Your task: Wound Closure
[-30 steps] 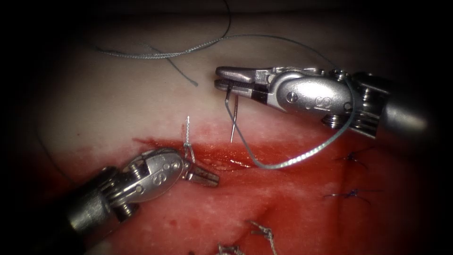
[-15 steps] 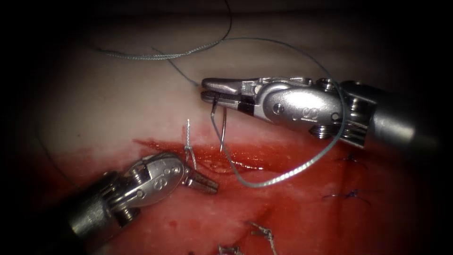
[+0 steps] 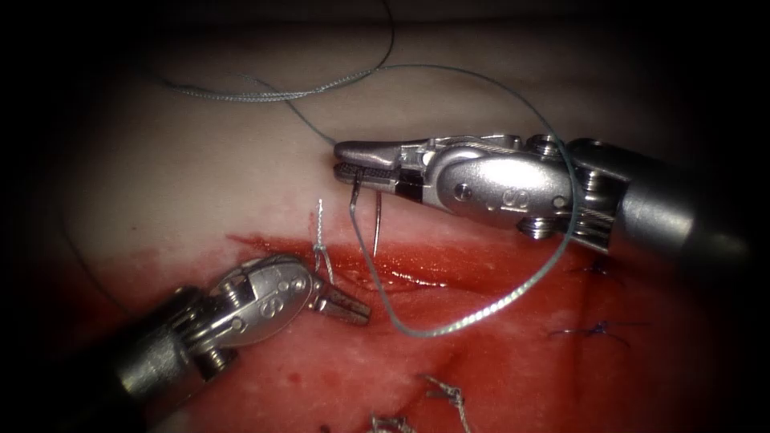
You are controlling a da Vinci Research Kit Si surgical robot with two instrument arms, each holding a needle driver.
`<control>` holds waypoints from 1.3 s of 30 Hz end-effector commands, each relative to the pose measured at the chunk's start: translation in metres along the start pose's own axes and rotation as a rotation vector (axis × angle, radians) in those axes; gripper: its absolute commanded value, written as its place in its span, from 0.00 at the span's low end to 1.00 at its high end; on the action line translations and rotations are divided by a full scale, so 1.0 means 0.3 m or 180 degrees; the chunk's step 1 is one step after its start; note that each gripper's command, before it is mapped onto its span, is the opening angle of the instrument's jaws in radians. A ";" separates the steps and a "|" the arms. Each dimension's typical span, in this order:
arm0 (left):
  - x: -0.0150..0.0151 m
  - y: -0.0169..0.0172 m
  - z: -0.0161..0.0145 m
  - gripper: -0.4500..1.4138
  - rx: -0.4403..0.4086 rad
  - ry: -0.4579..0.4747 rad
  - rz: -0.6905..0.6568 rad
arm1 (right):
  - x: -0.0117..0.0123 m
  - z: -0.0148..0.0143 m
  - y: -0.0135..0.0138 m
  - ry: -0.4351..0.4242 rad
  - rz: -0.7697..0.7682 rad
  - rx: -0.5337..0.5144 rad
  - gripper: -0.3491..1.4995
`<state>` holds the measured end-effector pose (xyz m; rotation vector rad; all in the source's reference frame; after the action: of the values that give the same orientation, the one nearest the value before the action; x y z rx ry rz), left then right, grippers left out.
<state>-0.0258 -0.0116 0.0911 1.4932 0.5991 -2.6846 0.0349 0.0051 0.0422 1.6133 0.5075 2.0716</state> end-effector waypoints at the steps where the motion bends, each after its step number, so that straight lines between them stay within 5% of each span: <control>1: 0.003 -0.004 -0.002 0.00 0.0022 0.0009 0.0020 | -0.0006 0.0013 -0.0058 0.0018 -0.0056 0.0003 0.00; 39: 0.002 -0.004 -0.003 0.00 0.0010 -0.0009 -0.0047 | -0.0003 0.0064 0.0041 0.0100 -0.0001 -0.0333 0.00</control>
<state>-0.0255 -0.0115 0.0913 1.4864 0.6225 -2.6997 0.0358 0.0028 0.0442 1.5099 0.3865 2.0927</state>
